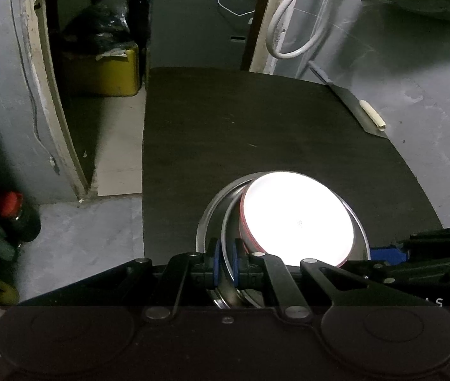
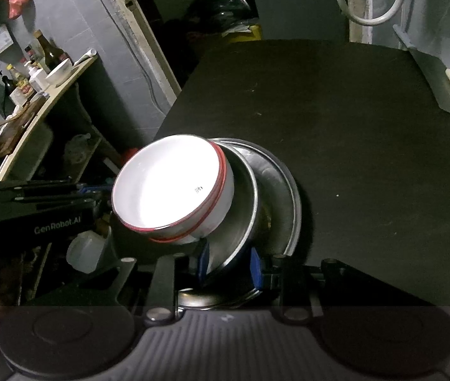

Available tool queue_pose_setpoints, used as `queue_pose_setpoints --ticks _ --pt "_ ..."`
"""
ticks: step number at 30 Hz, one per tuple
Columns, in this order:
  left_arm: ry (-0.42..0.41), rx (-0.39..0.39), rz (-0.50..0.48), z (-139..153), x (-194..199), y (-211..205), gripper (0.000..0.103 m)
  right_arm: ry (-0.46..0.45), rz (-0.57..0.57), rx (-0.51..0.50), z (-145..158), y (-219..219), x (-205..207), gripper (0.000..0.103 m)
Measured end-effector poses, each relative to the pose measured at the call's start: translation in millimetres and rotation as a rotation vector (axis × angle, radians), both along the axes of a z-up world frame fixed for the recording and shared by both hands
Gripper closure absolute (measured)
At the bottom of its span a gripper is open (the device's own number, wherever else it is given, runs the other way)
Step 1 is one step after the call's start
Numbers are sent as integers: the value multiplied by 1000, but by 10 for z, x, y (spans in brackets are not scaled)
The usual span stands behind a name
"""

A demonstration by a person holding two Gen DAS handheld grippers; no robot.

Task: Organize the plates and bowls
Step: 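Lower the bowl stack onto the steel plate stack with both grippers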

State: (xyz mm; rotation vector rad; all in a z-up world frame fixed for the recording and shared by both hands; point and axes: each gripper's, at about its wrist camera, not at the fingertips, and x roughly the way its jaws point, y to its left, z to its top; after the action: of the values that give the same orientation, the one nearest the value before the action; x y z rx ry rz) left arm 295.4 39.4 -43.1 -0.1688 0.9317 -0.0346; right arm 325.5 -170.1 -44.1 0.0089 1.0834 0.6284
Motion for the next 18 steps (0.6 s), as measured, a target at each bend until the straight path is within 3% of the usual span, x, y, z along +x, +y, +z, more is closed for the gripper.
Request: queue_pose_setpoints --ticks 18 --pt "6 12 14 4 1 -20 97 -2 -8 16 2 -13 0 71"
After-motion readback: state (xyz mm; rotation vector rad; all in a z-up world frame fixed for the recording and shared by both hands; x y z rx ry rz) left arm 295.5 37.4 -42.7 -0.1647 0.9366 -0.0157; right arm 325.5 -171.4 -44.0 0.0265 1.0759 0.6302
